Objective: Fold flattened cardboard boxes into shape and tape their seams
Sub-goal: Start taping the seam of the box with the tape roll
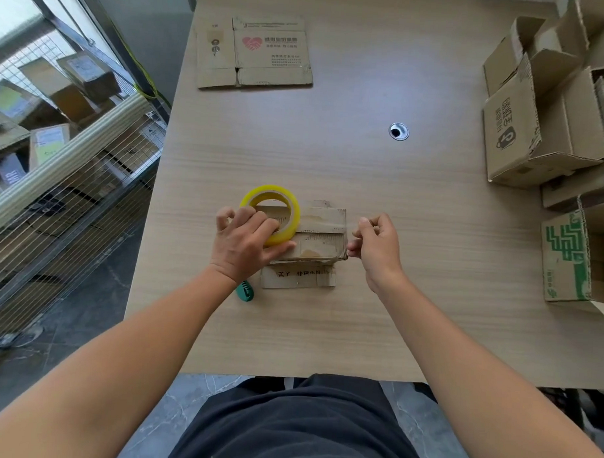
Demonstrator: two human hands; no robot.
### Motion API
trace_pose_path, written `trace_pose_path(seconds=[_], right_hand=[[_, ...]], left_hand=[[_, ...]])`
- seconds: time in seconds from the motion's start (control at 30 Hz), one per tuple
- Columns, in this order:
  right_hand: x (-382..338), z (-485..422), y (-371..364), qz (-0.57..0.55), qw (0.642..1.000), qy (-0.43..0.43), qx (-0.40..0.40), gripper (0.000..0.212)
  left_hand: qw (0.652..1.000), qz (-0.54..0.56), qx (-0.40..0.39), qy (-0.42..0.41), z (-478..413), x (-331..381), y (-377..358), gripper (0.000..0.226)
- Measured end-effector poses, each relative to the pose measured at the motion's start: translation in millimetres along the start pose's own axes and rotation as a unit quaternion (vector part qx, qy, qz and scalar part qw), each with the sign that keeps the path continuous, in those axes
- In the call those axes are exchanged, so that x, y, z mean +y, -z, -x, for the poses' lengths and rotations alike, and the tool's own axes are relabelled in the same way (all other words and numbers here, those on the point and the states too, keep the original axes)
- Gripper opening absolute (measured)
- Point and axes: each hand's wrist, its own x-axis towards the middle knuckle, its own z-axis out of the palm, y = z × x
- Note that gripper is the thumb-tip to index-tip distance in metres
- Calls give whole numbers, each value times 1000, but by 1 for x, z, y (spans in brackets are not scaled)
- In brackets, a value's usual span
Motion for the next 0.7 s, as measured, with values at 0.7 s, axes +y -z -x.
trace_pose_path(seconds=[0.7], right_hand=[[29,-11,-5,37,997,22,-65,24]], left_hand=[[999,27,-29,-25,-3,-4,-2,45]])
